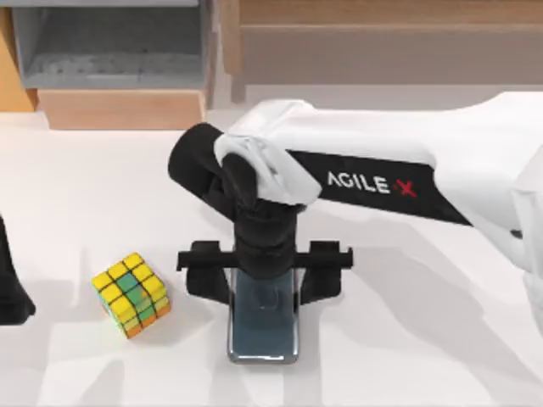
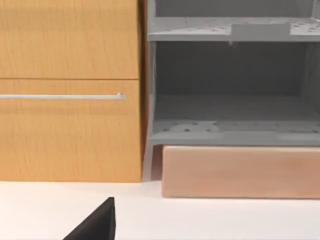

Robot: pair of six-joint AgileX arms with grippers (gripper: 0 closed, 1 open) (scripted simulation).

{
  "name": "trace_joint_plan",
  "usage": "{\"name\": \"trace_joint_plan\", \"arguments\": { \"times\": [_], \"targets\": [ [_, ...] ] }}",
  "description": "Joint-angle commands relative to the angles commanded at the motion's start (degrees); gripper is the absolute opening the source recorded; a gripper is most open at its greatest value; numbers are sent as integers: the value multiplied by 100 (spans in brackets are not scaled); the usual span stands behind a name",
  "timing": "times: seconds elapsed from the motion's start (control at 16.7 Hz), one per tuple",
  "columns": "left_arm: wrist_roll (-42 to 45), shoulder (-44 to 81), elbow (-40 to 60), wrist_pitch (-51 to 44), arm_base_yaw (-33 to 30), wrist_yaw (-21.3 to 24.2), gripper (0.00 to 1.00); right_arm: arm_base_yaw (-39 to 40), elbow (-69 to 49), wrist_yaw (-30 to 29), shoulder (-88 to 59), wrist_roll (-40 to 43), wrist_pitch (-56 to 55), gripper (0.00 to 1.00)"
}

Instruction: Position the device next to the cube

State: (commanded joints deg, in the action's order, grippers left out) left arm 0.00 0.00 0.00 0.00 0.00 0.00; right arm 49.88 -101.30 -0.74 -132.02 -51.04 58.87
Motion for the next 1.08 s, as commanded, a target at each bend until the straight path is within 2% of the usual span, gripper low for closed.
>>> {"name": "trace_joint_plan", "arguments": {
  "times": [0.3, 1.08],
  "targets": [
    [0, 0, 0, 0, 0, 0, 100, 0, 0, 0, 0, 0, 0, 0],
    [0, 0, 0, 0, 0, 0, 100, 0, 0, 0, 0, 0, 0, 98]
  ]
}}
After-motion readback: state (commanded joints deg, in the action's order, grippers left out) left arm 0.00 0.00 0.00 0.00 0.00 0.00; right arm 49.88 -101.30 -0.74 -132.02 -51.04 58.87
